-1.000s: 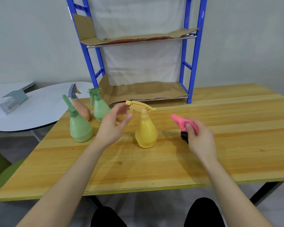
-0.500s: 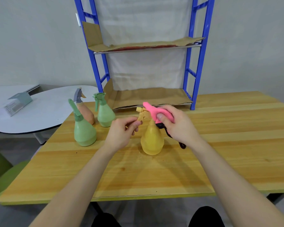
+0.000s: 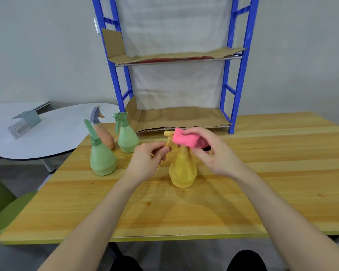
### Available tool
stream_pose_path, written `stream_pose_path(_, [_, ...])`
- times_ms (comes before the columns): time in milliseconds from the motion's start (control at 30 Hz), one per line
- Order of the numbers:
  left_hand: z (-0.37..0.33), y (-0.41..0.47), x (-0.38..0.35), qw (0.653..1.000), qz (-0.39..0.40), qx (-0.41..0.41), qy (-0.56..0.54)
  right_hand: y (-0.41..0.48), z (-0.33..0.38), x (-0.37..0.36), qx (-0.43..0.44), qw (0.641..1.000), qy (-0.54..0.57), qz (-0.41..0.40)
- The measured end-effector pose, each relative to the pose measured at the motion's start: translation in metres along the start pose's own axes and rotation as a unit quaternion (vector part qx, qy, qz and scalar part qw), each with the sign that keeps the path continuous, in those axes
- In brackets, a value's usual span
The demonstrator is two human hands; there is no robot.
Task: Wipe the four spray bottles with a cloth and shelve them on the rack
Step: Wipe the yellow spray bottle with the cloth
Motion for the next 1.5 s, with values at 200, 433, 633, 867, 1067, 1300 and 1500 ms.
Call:
stream_pose_path(200, [0.001, -0.002, 0.001, 1.000, 0.001, -0.012, 0.005, 0.000, 0.003, -0.001, -0.046, 0.997, -0.055, -0.037])
stream_pose_path(433, [-0.008, 0.000, -0.001, 1.000, 0.001, -0.023, 0.020, 0.002, -0.006, 0.001, -0.059, 0.981, -0.105, -0.152])
stream_pose_path(633, [-0.006, 0.004, 0.001, 1.000, 0.005, -0.007, 0.029, 0.023, -0.029, 0.049, -0.277, 0.946, -0.141, -0.096])
stream_pose_path(867, [-0.007, 0.007, 0.000, 1.000, 0.009, 0.009, 0.017, 0.036, -0.060, 0.061, -0.354, 0.910, -0.216, 0.006])
stream_pose_path(1067, [-0.010, 0.008, -0.001, 1.000, 0.019, 0.011, 0.013, 0.056, -0.001, 0.061, -0.167, 0.955, -0.196, -0.148])
stream_pose_path(1300, [-0.008, 0.008, 0.001, 0.999, 0.020, -0.014, 0.036, 0.014, 0.031, 0.004, 0.030, 0.993, -0.113, 0.008])
stream_pose_path(1500, [-0.025, 0.007, -0.002, 0.997, 0.032, -0.058, 0.051, 0.033, 0.010, 0.000, 0.038, 0.981, -0.182, 0.057])
Point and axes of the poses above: each hand's wrist, its own y-axis towards the middle knuckle, its own x-axis out of the back of the hand, z = x × y, the point moved 3 cm from there along y, towards the middle knuckle, and after that the axes turned 2 degrees about -z, right-handed, at the moved point
